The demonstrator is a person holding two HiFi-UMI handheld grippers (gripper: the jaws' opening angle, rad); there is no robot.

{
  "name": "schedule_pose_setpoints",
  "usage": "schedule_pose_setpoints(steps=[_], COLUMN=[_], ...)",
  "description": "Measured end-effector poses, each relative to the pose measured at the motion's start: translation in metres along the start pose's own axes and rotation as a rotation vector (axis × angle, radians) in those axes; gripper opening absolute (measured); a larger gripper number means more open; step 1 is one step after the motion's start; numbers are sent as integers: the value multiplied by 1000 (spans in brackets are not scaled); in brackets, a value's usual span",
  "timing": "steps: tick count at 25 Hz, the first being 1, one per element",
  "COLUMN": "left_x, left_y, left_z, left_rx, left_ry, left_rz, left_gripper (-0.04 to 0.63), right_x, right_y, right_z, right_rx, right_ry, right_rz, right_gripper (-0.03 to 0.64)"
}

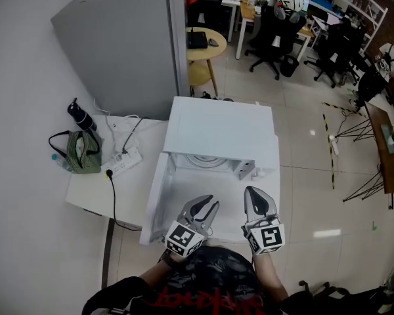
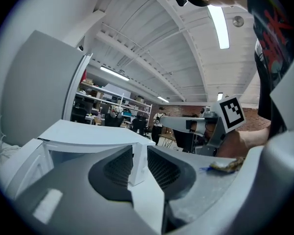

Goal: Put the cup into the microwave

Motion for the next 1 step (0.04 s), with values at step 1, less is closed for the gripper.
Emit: schedule_pose_setpoints(steps=[1], left_x=[-3], left_y=[1], left_z=[1], left_rx=[-1], left_ry=[-2], left_rz=[-12], left_gripper=[80], right_x=[1], right_y=[0], right_z=[3], right_rx=[-2], right_ry=[0], right_rz=[3], right_gripper=[8])
Point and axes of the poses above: the fingertips, and each gripper's own axes: x backward along the fingers, z to its right, y out of its underside, the point moved 8 cm from there along x, backward along the fingers, and after that the axes turned 3 degrees about -z, right-handed, at the moved point
